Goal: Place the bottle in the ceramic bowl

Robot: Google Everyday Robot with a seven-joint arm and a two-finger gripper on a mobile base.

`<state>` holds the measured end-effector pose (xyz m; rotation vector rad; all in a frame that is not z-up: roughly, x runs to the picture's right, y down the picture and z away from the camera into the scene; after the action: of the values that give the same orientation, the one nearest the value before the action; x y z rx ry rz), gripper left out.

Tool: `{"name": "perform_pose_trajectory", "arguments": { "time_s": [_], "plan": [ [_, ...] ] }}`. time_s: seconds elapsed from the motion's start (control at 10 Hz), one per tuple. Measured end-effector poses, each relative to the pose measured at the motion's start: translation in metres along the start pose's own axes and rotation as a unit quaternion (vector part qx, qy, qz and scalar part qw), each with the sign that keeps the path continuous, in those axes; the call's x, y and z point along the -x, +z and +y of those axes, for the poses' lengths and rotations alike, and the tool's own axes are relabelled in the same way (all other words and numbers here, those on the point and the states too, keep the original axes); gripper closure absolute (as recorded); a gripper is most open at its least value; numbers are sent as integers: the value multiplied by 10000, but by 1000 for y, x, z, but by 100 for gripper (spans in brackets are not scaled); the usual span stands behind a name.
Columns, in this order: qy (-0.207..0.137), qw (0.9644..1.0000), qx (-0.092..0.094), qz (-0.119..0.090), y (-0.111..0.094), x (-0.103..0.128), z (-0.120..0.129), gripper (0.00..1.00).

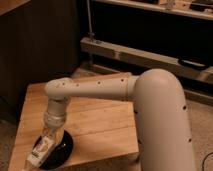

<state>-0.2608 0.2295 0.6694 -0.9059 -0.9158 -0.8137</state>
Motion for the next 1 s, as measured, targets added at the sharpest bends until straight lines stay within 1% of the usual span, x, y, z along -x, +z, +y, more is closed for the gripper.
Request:
{"name": "perform_pose_trajectory", "arguments": {
  "time_s": [0.2, 0.3, 0.4, 1.0],
  "plan": [
    [24, 9999, 55, -98, 13, -5, -2, 99],
    [51, 9997, 65, -208, 19, -9, -4, 96],
    [57, 9996, 99, -241, 20, -10, -3, 96],
    [57, 9996, 114, -242, 20, -10, -2, 96]
  ]
}}
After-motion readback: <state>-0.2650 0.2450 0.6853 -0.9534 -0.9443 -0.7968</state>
